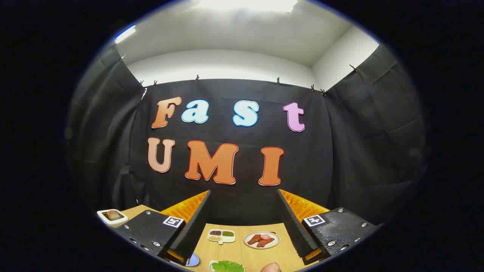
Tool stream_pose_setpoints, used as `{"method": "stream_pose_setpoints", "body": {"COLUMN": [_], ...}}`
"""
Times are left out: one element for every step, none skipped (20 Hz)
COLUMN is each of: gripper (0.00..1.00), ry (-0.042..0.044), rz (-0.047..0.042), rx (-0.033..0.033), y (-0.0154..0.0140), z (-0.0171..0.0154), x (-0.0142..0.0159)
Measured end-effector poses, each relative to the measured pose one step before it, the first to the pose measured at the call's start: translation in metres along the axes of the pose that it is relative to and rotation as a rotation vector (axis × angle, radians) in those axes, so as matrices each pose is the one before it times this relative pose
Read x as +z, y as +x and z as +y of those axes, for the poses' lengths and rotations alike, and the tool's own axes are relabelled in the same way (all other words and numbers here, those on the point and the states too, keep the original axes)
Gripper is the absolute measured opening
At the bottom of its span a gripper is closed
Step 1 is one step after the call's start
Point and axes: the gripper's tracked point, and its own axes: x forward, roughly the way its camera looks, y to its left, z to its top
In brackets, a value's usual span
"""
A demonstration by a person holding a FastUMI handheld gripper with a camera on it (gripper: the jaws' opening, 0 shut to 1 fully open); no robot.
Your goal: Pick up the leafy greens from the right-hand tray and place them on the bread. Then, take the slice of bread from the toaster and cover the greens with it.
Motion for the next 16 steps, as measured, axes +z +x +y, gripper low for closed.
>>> {"method": "stream_pose_setpoints", "body": {"gripper": [0.99,0.99,0.99,0.99,0.99,0.99,0.99,0.99,0.99,0.99,0.99,0.99,0.99,0.99,0.99,0.99], "ry": [-0.00283,-0.00676,-0.00983,-0.00359,0.00217,0.00340,-0.00046,-0.00152,-0.00012,0.00102,-0.00075,-0.00205,-0.00113,-0.00136,-0.00158,-0.00134], "rz": [-0.00147,-0.00461,-0.00134,-0.00005,0.00085,0.00010,-0.00037,-0.00034,0.00176,0.00163,0.00119,0.00261,0.00051,-0.00269,-0.00125,0.00146], "rx": [0.00474,-0.00231,-0.00619,-0.00416,0.00236,-0.00113,-0.00614,-0.00572,-0.00431,0.00093,-0.00047,-0.00338,-0.00009,0.00272,-0.00131,-0.00122], "y": [-0.00148,-0.00208,-0.00226,-0.00243,-0.00103,-0.00206,-0.00057,-0.00049,-0.00037,-0.00108,-0.00089,-0.00121,-0.00140,0.00119,0.00116,0.00002], "z": [0.00114,-0.00157,-0.00320,-0.00344,-0.00018,-0.00180,-0.00339,-0.00320,-0.00279,0.00013,-0.00120,-0.00285,-0.00115,0.00054,-0.00091,-0.00181], "x": [-0.00053,0.00152,-0.00005,-0.00038,0.00017,0.00150,0.00030,0.00016,-0.00009,0.00018,-0.00125,0.00007,0.00007,0.00070,0.00054,-0.00006]}}
